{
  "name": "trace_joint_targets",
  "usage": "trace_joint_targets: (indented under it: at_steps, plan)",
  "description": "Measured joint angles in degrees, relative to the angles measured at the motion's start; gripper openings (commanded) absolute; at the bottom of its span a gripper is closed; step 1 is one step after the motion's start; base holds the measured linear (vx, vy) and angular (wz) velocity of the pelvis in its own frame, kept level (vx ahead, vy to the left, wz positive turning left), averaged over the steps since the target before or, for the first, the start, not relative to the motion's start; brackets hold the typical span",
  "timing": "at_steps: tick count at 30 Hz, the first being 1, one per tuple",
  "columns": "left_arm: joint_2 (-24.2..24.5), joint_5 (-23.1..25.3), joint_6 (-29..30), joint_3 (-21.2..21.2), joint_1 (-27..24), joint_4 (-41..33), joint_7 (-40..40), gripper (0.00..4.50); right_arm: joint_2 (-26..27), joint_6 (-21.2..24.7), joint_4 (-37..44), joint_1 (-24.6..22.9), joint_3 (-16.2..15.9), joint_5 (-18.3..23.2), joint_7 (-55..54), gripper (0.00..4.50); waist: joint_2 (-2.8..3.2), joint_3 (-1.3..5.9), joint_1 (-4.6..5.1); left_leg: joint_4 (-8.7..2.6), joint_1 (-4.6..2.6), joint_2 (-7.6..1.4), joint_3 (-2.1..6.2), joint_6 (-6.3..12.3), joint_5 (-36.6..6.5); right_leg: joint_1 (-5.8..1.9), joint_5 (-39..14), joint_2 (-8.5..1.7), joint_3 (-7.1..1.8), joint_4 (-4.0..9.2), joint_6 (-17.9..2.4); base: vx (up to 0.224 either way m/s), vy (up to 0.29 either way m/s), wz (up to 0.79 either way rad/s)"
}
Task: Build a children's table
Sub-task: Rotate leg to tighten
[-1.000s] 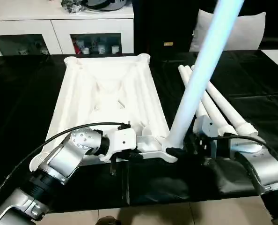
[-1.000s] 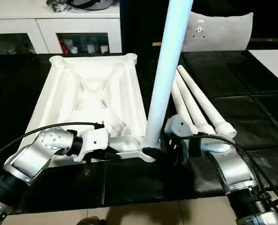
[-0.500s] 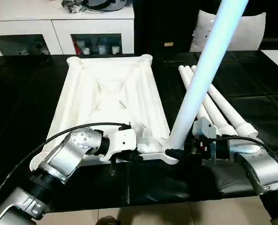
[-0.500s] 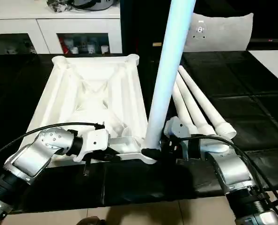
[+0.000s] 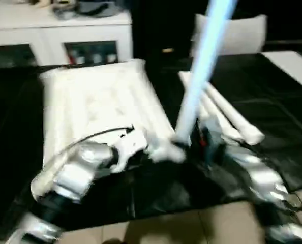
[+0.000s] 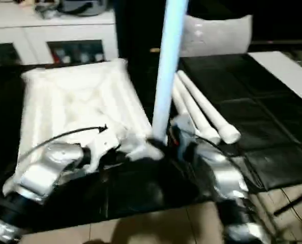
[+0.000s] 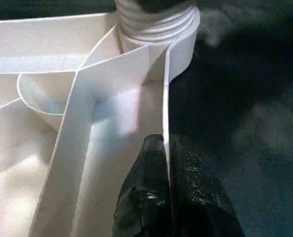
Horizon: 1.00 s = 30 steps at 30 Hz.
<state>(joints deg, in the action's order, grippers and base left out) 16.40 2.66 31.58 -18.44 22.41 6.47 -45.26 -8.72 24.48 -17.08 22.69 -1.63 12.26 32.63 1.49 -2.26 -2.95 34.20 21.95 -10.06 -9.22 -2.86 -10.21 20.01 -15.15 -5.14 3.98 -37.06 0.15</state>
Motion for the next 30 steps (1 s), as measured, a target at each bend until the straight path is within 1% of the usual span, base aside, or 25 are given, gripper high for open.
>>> trace_joint_targets:
  at_steps: [2, 3, 5, 6, 7, 8, 12, 15, 17, 20, 21, 22, 23, 25, 26, 28, 30]
  plan:
    - [-2.73, 0.11, 2.38, 0.54, -0.32, -0.66, 3.79, 0.00, 2.48, 0.29, -1.50, 1.50, 1.39, -0.28, -5.10, 2.57, -0.10, -0.04, 0.04, -0.01, 0.00, 0.00, -0.10, 0.04, 0.02, 0.02, 0.02, 0.00, -0.06, 0.05, 0.00, 0.000, 0.000, 0.00]
    - [-4.98, 0.58, 3.69, 1.19, -0.40, -0.74, 6.67, 0.00, 4.45, 0.06, -3.00, 2.85, 2.49, -0.76, -8.88, 2.57, -0.23, -0.07, 0.04, -0.01, 0.01, -0.01, -0.17, 0.04, 0.02, 0.06, 0.02, -0.01, -0.12, 0.06, 0.01, 0.000, 0.000, 0.00]
    - [-7.70, 1.64, 5.22, 1.41, -0.40, -1.03, 10.18, 0.00, 6.13, -0.96, -5.51, 4.73, 3.49, -0.95, -12.80, 2.57, -0.31, -0.08, -0.13, -0.02, 0.08, -0.01, -0.24, 0.06, 0.02, 0.11, 0.01, -0.01, -0.14, 0.14, 0.01, 0.000, 0.000, 0.00]
    - [-9.26, 2.14, 5.91, 1.37, -0.41, -1.04, 11.96, 0.00, 6.73, -2.18, -6.95, 5.48, 4.04, -0.97, -14.04, 2.57, -0.32, -0.09, -0.30, -0.03, 0.13, -0.01, -0.34, 0.12, -0.02, 0.15, 0.01, -0.03, -0.16, 0.19, 0.02, 0.000, 0.000, 0.00]
    - [-9.92, 2.29, 6.15, 1.37, -0.41, -1.11, 12.85, 0.00, 6.99, -2.91, -7.67, 5.78, 4.47, -0.97, -14.27, 3.12, -0.32, -0.09, -0.45, -0.05, 0.18, -0.01, -0.37, 0.17, -0.05, 0.17, 0.01, -0.04, -0.17, 0.28, 0.03, 0.000, 0.000, 0.00]
    - [-10.26, 2.59, 6.18, 1.14, -0.41, -1.22, 13.57, 0.00, 7.05, -3.87, -8.23, 5.99, 4.53, -1.17, -14.31, 3.12, -0.32, -0.09, -0.57, -0.09, 0.21, -0.01, -0.40, 0.23, -0.08, 0.17, 0.01, -0.04, -0.17, 0.37, 0.03, 0.000, 0.000, 0.00]
    - [-10.27, 3.15, 6.06, 0.64, -0.17, -1.31, 14.34, 0.00, 7.51, -5.41, -8.33, 5.97, 4.38, -2.12, -13.88, 3.54, -0.32, -0.09, -0.61, -0.12, 0.35, -0.01, -0.47, 0.50, 0.01, 0.34, 0.02, -0.04, -0.20, 0.43, 0.06, 0.000, 0.000, 0.00]
    - [-9.07, 3.74, 5.17, 0.06, 0.20, -1.26, 14.12, 0.00, 6.99, -6.73, -7.96, 5.38, 3.13, -3.24, -12.80, 3.67, -0.33, -0.10, -0.59, -0.12, 0.45, -0.02, -0.49, 0.61, 0.09, 0.50, 0.08, -0.04, -0.23, 0.39, 0.16, 0.000, 0.000, 0.00]
    - [-7.92, 3.76, 3.99, -0.58, 0.53, -0.92, 13.26, 0.00, 5.89, -7.76, -7.72, 4.69, 2.33, -3.34, -11.22, 3.95, -0.36, -0.12, -0.61, -0.13, 0.51, -0.02, -0.50, 0.50, 0.04, 0.59, 0.11, -0.03, -0.24, 0.37, 0.20, 0.000, 0.000, 0.00]
    - [-7.01, 3.76, 2.95, -0.68, 1.05, -0.38, 12.14, 0.00, 3.39, -8.66, -5.98, 2.93, 1.59, -2.79, -7.15, 4.18, -0.36, -0.13, -0.68, -0.13, 0.82, -0.02, -0.54, 0.48, 0.06, 0.91, 0.20, -0.04, -0.27, 0.34, 0.35, 0.000, 0.000, 0.00]
    - [-6.56, 3.76, 2.60, -0.69, 1.21, -0.18, 11.65, 0.00, 2.35, -8.79, -5.12, 2.10, 1.50, -2.55, -5.51, 4.28, -0.36, -0.13, -0.72, -0.12, 0.90, -0.02, -0.54, 0.77, 0.25, 0.98, 0.23, -0.04, -0.26, 0.34, 0.41, 0.000, 0.000, 0.00]
    - [-6.10, 3.74, 1.93, -0.74, 1.37, 0.10, 11.11, 0.00, 1.17, -8.80, -4.12, 1.34, 1.44, -2.29, -3.88, 4.28, -0.36, -0.13, -0.72, -0.13, 0.99, -0.03, -0.54, 0.83, 0.28, 1.06, 0.25, -0.03, -0.25, 0.34, 0.44, 0.000, 0.000, 0.00]
    - [-5.55, 3.71, 1.22, -0.78, 1.52, 0.34, 10.60, 0.00, 0.16, -8.78, -3.25, 0.64, 1.10, -1.81, -1.78, 4.41, -0.37, -0.14, -0.72, -0.12, 1.09, -0.03, -0.54, 0.88, 0.32, 1.16, 0.29, -0.03, -0.25, 0.34, 0.52, 0.000, 0.000, 0.00]
    - [-4.94, 3.67, 0.57, -0.81, 1.84, 0.84, 9.90, 0.00, -1.31, -8.80, -2.76, -0.21, 1.04, -1.62, 0.50, 4.41, -0.36, -0.15, -0.76, -0.10, 1.13, -0.03, -0.54, 0.95, 0.36, 1.19, 0.30, -0.04, -0.25, 0.32, 0.53, 0.000, 0.000, 0.00]
    - [-4.07, 3.48, -0.07, -0.90, 1.86, 0.90, 9.04, 0.00, -2.70, -8.82, -1.97, -0.74, 0.35, -1.58, 2.24, 4.41, -0.34, -0.16, -0.82, -0.08, 1.16, -0.03, -0.55, 0.96, 0.37, 1.20, 0.31, -0.05, -0.25, 0.32, 0.53, 0.000, 0.000, 0.00]
    - [-2.59, 2.96, -1.22, -1.48, 1.94, 0.95, 7.00, 0.00, -5.97, -8.88, -0.58, -1.62, -0.72, -1.38, 5.93, 4.41, -0.34, -0.16, -1.27, -0.04, 1.18, -0.02, -0.55, 0.97, 0.36, 1.19, 0.31, -0.07, -0.25, 0.32, 0.53, 0.000, 0.000, 0.00]
    - [-1.13, 2.42, -2.30, -1.92, 1.96, 0.94, 4.63, 0.00, -8.98, -8.93, 0.64, -2.25, -0.72, -1.24, 9.07, 4.41, -0.34, -0.16, -2.04, 0.00, 1.17, -0.02, -0.57, 0.97, 0.36, 1.18, 0.33, -0.07, -0.26, 0.32, 0.53, 0.000, 0.000, 0.00]
